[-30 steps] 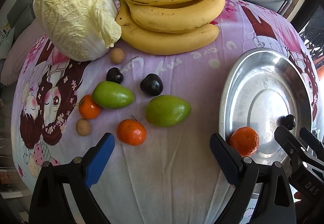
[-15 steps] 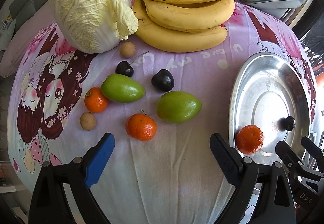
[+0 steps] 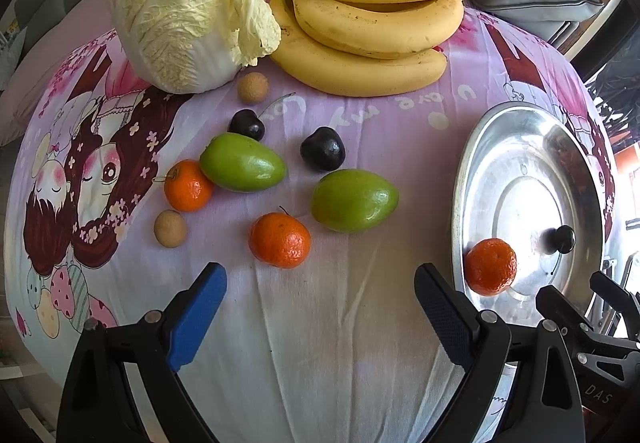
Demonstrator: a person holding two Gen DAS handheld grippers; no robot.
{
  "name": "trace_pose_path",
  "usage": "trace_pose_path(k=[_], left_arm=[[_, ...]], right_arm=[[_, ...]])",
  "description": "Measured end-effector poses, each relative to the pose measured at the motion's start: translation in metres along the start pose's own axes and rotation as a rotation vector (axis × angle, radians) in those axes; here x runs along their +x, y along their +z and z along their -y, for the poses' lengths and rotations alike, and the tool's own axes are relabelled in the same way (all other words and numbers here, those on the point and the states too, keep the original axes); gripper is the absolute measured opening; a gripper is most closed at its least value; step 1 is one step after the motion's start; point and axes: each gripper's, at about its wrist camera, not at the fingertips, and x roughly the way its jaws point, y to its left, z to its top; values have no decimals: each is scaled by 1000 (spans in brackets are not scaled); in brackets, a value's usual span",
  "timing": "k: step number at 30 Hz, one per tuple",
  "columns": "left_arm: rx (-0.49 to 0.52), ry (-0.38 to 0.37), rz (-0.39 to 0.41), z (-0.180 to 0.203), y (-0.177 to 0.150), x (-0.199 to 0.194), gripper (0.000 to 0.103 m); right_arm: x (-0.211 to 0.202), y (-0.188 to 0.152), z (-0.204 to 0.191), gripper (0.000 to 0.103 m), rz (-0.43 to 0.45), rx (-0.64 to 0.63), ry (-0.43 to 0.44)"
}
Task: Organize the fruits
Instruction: 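Withdraw both open tools up and away from the steel bowl, then move the left tool toward a brown round fruit while the right tool approaches a green mango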
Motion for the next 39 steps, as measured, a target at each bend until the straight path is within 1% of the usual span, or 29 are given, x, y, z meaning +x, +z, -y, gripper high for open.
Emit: trace_pose_path(k=[6,11,16,18,22,24,29,32,37,39], left_arm=[[16,-9,-9,-1,2,-7,95],[-6,-26,-26,-10,4,-12,95],[-11,-35,-35,-21,2,-18,95],[-5,-40,-32,-24,2,-20,95],[-9,-79,-39,-34,1,-25,95],[-17,-94,-40,-40,1,-28,95],[-44,-104,-27,-61,1,-36,95],[-76,-100,-20,-76,4,-37,95],[-127,-55,-3,-104,7,-38,95],[-147,-51,-1,-114,9,-36,95]], right_arm=[[-3,2,-10,103,-38,-55,8],[-4,5,-19,103,-75,-94,-1],[-8,11,-34,103,-77,-147,-34],[-8,13,-38,103,-86,-157,-32],[-9,19,-46,103,-99,-161,-36],[-11,22,-52,103,-96,-174,-48],[-20,28,-73,103,-70,-216,-73],[-22,32,-86,103,-59,-239,-82],[-20,36,-107,103,-57,-258,-76],[-18,37,-115,103,-57,-264,-71]])
